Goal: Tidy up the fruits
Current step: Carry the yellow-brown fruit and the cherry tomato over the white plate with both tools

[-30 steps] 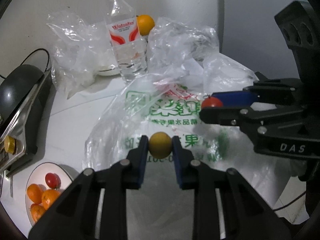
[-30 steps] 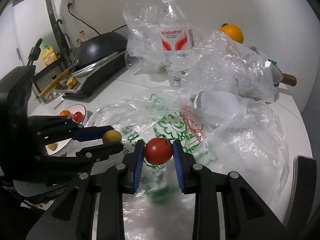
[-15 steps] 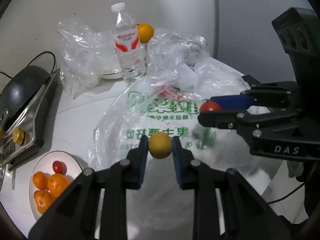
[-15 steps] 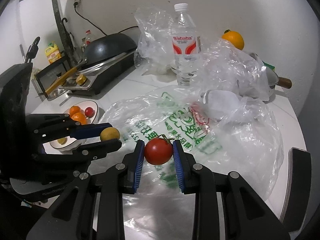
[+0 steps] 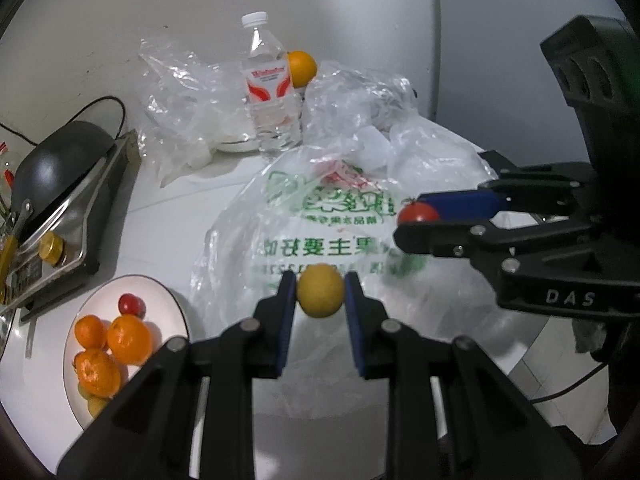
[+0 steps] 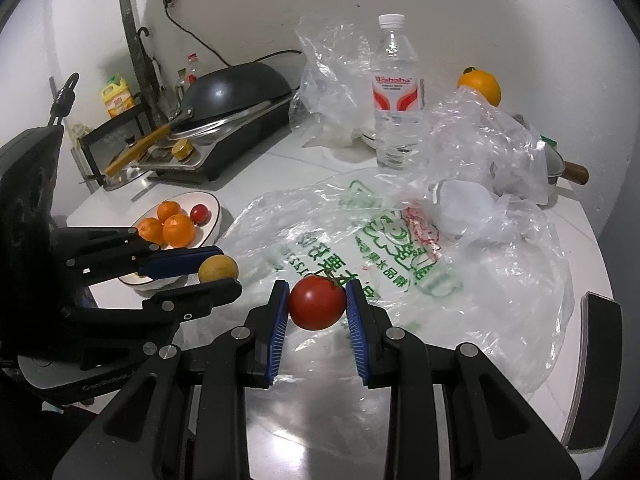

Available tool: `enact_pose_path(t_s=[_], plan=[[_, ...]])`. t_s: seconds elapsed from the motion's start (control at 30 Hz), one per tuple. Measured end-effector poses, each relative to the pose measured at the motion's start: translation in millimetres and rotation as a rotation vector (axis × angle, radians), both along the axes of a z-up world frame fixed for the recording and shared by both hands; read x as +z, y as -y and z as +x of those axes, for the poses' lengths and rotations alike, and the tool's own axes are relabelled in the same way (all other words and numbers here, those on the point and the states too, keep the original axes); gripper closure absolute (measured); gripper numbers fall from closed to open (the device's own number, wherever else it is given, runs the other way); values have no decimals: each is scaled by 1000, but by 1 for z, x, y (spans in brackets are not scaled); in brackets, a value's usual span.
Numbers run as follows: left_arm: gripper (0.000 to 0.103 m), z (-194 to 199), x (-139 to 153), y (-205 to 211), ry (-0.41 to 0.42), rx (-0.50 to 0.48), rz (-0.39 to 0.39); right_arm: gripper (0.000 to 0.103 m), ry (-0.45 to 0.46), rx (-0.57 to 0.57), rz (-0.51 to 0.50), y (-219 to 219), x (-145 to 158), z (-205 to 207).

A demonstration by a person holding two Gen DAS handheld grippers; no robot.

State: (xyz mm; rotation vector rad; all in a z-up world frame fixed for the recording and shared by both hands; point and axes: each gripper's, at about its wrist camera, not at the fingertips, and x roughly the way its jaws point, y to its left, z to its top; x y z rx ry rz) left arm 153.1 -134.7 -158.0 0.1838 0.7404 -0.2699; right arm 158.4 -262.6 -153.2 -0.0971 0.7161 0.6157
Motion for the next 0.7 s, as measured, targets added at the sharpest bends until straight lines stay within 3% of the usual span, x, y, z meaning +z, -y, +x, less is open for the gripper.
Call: enact_pose_path(t_s=[0.7], plan=[[78, -30, -3, -51, 22, 79, -60, 72, -7, 71, -54, -56, 0, -19]])
